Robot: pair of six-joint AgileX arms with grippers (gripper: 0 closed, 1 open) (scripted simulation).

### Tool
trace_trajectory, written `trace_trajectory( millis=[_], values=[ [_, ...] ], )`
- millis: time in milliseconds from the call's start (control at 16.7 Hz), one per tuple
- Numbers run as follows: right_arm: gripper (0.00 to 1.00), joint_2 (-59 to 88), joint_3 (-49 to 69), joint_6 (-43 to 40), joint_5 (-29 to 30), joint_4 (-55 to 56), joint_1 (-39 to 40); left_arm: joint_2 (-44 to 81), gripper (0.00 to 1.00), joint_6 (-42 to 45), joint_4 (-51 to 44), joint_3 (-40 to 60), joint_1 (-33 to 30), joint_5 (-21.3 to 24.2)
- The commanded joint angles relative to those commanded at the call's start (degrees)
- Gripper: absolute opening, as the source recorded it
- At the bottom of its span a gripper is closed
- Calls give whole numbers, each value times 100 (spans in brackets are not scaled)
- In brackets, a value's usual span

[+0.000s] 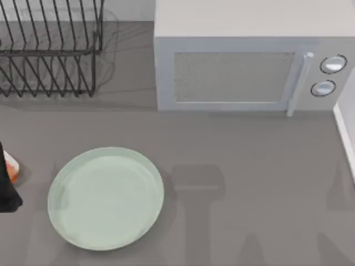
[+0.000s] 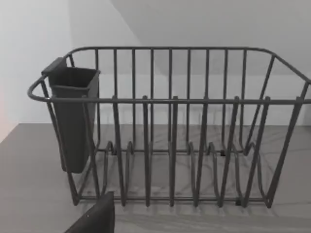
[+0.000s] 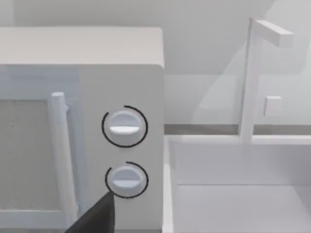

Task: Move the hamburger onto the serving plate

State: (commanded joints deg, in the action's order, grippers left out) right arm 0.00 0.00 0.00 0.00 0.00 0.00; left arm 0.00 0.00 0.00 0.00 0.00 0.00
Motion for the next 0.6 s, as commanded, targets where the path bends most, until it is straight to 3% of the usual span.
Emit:
trace_trajectory(
  millis=[300, 600],
  values=[
    [100, 0, 0, 0, 0, 0, 0, 356, 100, 208, -237, 326, 36, -8],
    [100, 0, 0, 0, 0, 0, 0, 2165, 100, 1098, -1271, 1700, 152, -4]
  ],
)
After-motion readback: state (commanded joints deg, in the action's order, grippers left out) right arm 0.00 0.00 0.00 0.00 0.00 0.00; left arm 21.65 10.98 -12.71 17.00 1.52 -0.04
